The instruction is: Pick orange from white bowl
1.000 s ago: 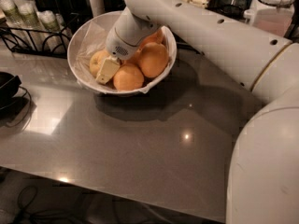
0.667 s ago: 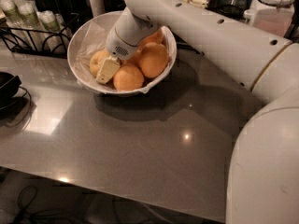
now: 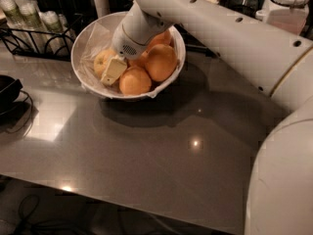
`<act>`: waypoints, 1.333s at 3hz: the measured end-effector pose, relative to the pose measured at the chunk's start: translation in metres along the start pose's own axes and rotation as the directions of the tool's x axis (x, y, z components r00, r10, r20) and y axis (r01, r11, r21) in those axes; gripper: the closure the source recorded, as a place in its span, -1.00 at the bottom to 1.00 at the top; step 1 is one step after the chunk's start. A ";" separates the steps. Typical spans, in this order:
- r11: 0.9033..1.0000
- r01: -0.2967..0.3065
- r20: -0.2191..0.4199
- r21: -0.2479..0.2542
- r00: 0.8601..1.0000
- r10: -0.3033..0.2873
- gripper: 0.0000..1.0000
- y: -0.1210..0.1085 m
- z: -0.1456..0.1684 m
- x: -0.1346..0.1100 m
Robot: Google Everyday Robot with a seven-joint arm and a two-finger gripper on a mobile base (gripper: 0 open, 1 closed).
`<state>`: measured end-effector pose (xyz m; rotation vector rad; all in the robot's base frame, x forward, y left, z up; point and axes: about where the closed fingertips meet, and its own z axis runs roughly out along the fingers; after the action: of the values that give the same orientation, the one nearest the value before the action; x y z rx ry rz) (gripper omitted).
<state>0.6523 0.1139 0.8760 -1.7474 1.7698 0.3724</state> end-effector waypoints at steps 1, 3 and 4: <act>0.999 0.014 0.049 0.033 0.999 -0.015 1.00 -0.001 -0.023 -0.004; 0.998 0.036 0.197 0.053 0.979 -0.046 1.00 -0.008 -0.085 0.001; 0.996 0.086 0.304 0.029 0.948 -0.091 1.00 -0.008 -0.111 -0.009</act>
Offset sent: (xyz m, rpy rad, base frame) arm -0.0128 -0.0608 0.0782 0.1796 -0.1157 0.0167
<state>0.6343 0.0541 0.9686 -1.6507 1.4654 0.5570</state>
